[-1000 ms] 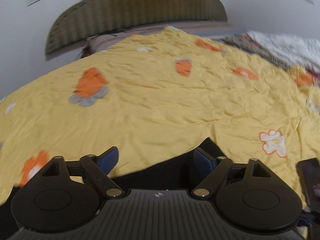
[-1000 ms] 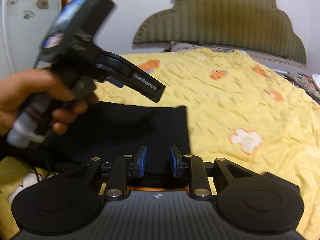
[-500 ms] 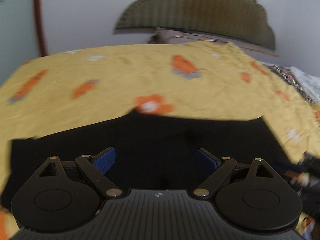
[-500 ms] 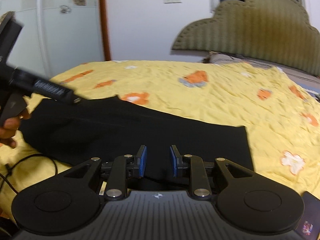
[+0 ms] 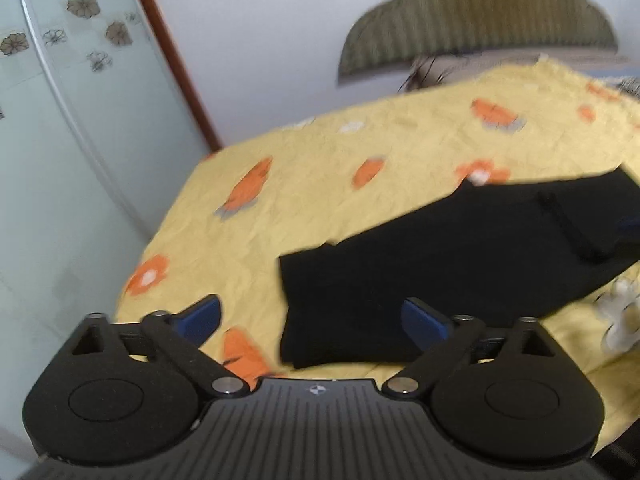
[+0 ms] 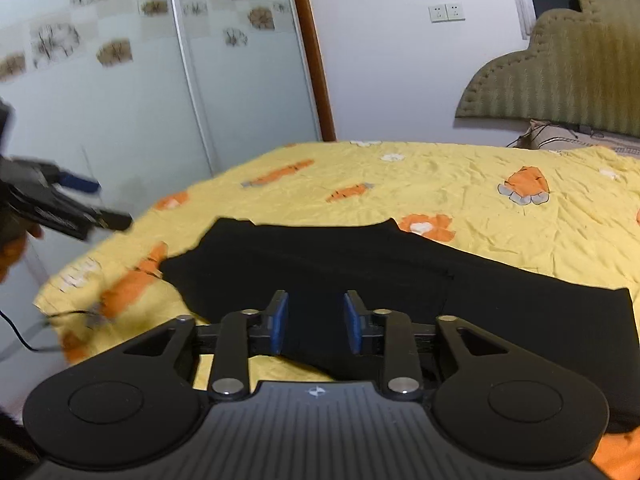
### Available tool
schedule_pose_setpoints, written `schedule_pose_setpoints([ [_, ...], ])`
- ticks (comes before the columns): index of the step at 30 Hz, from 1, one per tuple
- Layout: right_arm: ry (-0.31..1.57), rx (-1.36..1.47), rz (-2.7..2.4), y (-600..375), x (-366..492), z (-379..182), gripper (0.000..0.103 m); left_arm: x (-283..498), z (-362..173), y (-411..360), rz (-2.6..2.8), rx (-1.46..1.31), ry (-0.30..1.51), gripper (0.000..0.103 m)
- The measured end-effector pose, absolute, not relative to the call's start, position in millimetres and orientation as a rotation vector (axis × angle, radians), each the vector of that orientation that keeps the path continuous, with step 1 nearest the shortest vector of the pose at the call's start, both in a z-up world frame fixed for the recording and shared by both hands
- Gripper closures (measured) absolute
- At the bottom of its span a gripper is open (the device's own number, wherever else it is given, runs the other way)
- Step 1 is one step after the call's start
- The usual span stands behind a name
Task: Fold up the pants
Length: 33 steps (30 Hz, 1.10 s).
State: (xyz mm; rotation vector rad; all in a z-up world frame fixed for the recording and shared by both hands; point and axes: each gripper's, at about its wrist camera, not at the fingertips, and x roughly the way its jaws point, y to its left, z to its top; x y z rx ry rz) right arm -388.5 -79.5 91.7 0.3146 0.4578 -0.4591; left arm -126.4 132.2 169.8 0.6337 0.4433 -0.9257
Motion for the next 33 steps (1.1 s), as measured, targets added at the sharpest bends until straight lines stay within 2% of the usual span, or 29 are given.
schedule_pose_setpoints([
  [7, 0.555, 0.266, -0.548, -85, -355, 65, 0.071, -126, 106, 83, -1.004, 0.446, 0.566, 0.002],
  [10, 0.559, 0.225, -0.634, -87, -353, 61, 0.071, -121, 80, 65, -0.97, 0.425, 0.602, 0.01],
  [24, 0.595, 0.205, -0.599, -70, -325, 50, 0.071, -108, 59, 46, -0.897, 0.464, 0.603, 0.007],
  [25, 0.598, 0.205, -0.594, -69, -324, 50, 0.069, -107, 59, 46, -0.89, 0.463, 0.605, 0.007],
  [27, 0.602, 0.194, -0.593, -67, -321, 50, 0.054, -105, 59, 47, -0.874, 0.458, 0.61, 0.007],
  [28, 0.595, 0.186, -0.597, -64, -321, 50, 0.042, -103, 59, 47, -0.87, 0.453, 0.614, 0.007],
  [33, 0.586, 0.174, -0.598, -60, -319, 54, 0.039, -101, 60, 49, -0.85, 0.454, 0.62, 0.006],
])
